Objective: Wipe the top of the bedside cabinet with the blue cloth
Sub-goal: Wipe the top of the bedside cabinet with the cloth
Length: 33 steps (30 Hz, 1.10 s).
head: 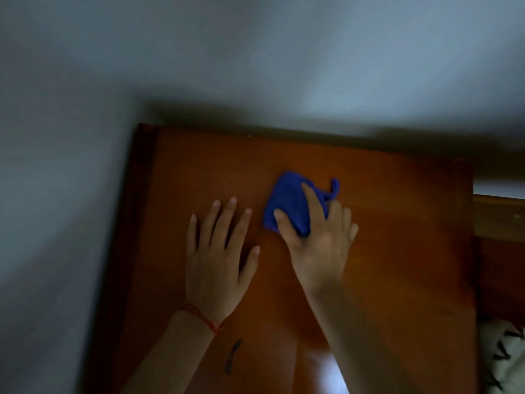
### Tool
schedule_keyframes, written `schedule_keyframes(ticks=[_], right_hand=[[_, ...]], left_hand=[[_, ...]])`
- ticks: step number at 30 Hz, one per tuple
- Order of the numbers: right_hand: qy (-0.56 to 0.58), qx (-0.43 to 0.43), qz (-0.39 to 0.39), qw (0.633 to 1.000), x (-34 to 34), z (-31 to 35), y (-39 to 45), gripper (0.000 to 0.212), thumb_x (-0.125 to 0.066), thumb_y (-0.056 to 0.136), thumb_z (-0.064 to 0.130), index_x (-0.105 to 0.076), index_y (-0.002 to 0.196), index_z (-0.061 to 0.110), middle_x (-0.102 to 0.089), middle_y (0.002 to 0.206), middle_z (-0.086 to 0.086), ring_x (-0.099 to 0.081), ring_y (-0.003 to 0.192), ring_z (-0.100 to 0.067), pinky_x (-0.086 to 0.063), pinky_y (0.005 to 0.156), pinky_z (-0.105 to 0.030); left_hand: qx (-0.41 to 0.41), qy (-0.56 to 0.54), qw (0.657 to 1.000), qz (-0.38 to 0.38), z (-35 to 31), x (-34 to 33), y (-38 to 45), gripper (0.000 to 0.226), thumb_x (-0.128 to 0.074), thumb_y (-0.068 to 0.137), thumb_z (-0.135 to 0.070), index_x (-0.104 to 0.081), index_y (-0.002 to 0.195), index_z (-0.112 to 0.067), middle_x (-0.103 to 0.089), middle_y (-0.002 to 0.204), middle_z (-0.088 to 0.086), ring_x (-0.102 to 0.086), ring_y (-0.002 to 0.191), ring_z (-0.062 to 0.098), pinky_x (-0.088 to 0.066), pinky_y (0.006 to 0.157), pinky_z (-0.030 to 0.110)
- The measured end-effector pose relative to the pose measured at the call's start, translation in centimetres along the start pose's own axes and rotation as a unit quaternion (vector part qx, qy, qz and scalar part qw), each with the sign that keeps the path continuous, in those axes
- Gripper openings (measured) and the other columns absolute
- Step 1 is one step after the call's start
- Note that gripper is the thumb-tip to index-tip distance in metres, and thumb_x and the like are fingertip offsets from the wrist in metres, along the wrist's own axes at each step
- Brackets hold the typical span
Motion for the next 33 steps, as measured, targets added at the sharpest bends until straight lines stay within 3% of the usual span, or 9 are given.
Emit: schedule_keyframes(ticks=[2,8,14,17,20,23,28,33], right_hand=[[-0.015,0.003,0.017,1.0,0.2,-0.2,-1.0,0.061,-0.04,0.081,0.059,-0.051,0.121,0.015,-0.057,0.095,-0.014,-0.047,0.083,-0.027,-0.024,0.074,-0.031],[-0.015,-0.03,0.005,0.999,-1.3,1.3,6.4,0.06,-0.047,0.083,0.057,-0.043,0.13,0.019,-0.052,0.113,-0.019,-0.042,0.1,-0.032,-0.025,0.081,-0.038],[-0.021,-0.034,-0.009,0.999,0.6,-0.1,-7.6,0.06,-0.045,0.08,0.058,-0.051,0.121,0.015,-0.059,0.098,-0.017,-0.052,0.084,-0.031,-0.03,0.074,-0.035],[-0.025,-0.045,-0.009,0.999,0.2,0.1,-6.0,0.06,-0.05,0.079,0.057,-0.053,0.12,0.013,-0.058,0.105,-0.021,-0.051,0.092,-0.035,-0.034,0.079,-0.042],[-0.012,-0.075,-0.019,0.997,-0.7,0.6,-0.2,0.06,-0.049,0.082,0.056,-0.045,0.129,0.019,-0.05,0.123,-0.021,-0.042,0.109,-0.034,-0.025,0.088,-0.04],[-0.005,-0.065,-0.032,0.997,-0.8,0.4,-1.1,0.061,-0.048,0.083,0.057,-0.044,0.13,0.019,-0.052,0.12,-0.02,-0.043,0.104,-0.033,-0.027,0.085,-0.039],[-0.024,-0.036,-0.032,0.999,0.9,-0.7,-14.0,0.059,-0.045,0.08,0.058,-0.053,0.119,0.015,-0.059,0.098,-0.018,-0.051,0.085,-0.032,-0.033,0.074,-0.037],[-0.038,-0.028,-0.02,0.999,0.5,-0.1,-8.8,0.06,-0.049,0.081,0.058,-0.05,0.125,0.017,-0.057,0.11,-0.02,-0.048,0.097,-0.034,-0.031,0.08,-0.04]], left_hand=[[0.007,-0.011,1.0,-0.001,0.3,0.3,-1.6,0.051,-0.039,0.088,-0.039,-0.048,0.13,-0.013,-0.046,0.138,0.015,-0.03,0.131,0.029,-0.019,0.106,0.054],[-0.004,-0.006,1.0,0.029,0.9,-0.1,-6.1,0.05,-0.038,0.088,-0.039,-0.047,0.132,-0.016,-0.045,0.14,0.012,-0.029,0.132,0.029,-0.018,0.107,0.055],[-0.015,0.028,0.999,0.041,1.2,-0.4,-6.6,0.053,-0.037,0.088,-0.04,-0.046,0.133,-0.015,-0.043,0.141,0.014,-0.031,0.132,0.032,-0.015,0.108,0.052],[-0.015,0.037,0.998,0.045,0.9,-0.3,-6.6,0.053,-0.036,0.088,-0.04,-0.045,0.134,-0.014,-0.043,0.141,0.015,-0.034,0.131,0.035,-0.018,0.107,0.055],[-0.016,0.043,0.998,0.041,0.9,-0.4,-6.7,0.054,-0.035,0.088,-0.04,-0.046,0.134,-0.013,-0.044,0.141,0.016,-0.035,0.131,0.036,-0.017,0.106,0.055],[-0.018,0.047,0.998,0.039,0.8,-0.5,-6.7,0.054,-0.033,0.089,-0.04,-0.045,0.134,-0.012,-0.043,0.141,0.016,-0.034,0.131,0.036,-0.017,0.106,0.055],[-0.02,0.031,0.999,0.0,0.3,-0.3,-7.9,0.053,-0.034,0.09,-0.037,-0.045,0.134,-0.011,-0.043,0.14,0.019,-0.034,0.131,0.038,-0.014,0.106,0.055],[-0.028,0.02,0.998,-0.043,-0.7,0.0,-13.1,0.05,-0.038,0.089,-0.038,-0.049,0.13,-0.011,-0.048,0.136,0.019,-0.037,0.128,0.039,-0.016,0.104,0.057]])
Point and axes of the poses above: each hand's wrist, its own y-axis towards the middle knuckle, its own x-axis out of the back of the hand, z = x × y, the point moved 2 cm from there along y, towards the middle knuckle
